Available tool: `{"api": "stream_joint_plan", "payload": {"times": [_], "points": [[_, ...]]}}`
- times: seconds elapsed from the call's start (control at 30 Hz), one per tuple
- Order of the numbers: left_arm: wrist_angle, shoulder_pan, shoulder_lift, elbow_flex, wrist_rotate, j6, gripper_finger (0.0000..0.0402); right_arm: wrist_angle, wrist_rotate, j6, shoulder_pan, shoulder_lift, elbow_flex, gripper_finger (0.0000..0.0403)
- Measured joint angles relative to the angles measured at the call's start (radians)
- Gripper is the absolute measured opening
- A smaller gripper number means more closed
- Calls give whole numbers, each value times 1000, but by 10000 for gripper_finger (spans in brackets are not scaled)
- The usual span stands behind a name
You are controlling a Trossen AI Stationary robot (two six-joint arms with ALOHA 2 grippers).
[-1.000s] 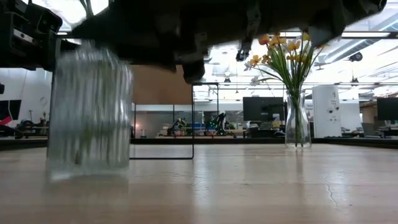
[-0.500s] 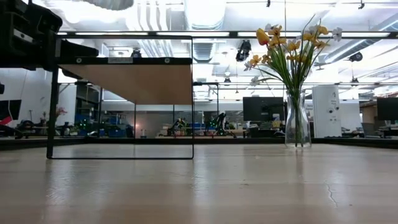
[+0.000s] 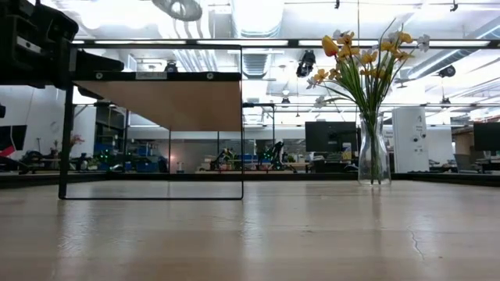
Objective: Pick and place flowers into a vace then onto a shelf
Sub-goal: Put the bottom transparent vase on the shelf
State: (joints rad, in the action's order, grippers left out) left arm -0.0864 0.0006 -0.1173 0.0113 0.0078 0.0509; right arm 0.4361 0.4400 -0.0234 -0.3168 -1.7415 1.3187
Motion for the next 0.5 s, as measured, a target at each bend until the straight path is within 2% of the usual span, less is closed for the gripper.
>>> {"api": "stream_joint_plan", "payload": {"times": [0.23, 0.5], "points": [[0, 0, 0, 0, 0, 0, 0, 0, -146, -15, 189, 16, 1, 106], [0, 0, 0, 0, 0, 0, 0, 3, -153, 24, 343, 8, 1, 106]]}}
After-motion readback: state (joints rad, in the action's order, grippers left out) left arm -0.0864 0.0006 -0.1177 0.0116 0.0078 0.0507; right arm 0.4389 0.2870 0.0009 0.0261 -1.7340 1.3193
